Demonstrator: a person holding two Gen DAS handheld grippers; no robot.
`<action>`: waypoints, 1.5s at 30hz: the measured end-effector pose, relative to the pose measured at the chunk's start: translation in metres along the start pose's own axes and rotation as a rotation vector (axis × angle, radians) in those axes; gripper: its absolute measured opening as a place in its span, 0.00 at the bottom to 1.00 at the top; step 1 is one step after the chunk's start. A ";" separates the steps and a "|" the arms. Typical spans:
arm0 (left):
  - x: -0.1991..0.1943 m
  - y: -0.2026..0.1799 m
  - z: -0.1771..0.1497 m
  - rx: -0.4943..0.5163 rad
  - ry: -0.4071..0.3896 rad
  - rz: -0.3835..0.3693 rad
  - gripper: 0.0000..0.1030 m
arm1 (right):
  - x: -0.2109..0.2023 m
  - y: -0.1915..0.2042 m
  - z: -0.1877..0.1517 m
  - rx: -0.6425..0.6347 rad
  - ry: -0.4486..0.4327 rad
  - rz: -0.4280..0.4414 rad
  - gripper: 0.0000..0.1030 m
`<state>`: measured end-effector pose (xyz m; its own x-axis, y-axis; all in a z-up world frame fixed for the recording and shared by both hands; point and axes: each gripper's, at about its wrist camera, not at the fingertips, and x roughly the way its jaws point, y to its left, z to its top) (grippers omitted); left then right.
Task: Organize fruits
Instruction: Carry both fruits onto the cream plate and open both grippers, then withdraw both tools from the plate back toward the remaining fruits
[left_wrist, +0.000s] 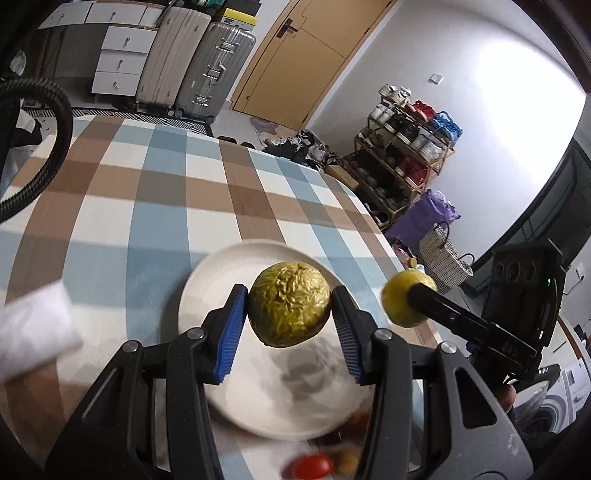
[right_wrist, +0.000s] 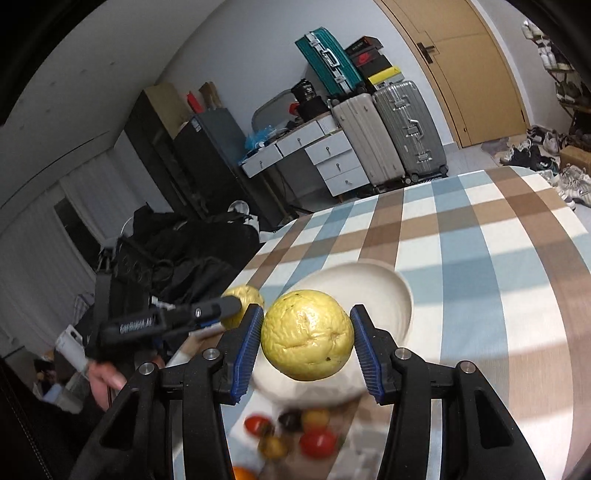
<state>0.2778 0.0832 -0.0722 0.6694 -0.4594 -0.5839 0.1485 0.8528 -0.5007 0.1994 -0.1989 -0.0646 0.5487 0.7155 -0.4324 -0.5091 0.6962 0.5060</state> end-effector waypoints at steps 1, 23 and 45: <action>0.006 0.000 0.004 0.004 0.001 0.014 0.43 | 0.012 -0.005 0.011 0.013 0.021 -0.010 0.48; 0.104 0.032 0.015 -0.019 0.107 0.071 0.43 | 0.155 -0.063 0.047 0.146 0.272 -0.072 0.49; 0.000 -0.036 -0.010 0.064 -0.062 0.267 0.80 | 0.038 -0.021 0.047 0.066 0.014 -0.134 0.84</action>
<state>0.2652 0.0503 -0.0610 0.7340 -0.2023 -0.6483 0.0057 0.9564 -0.2919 0.2618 -0.1888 -0.0563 0.5991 0.6173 -0.5099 -0.3870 0.7808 0.4906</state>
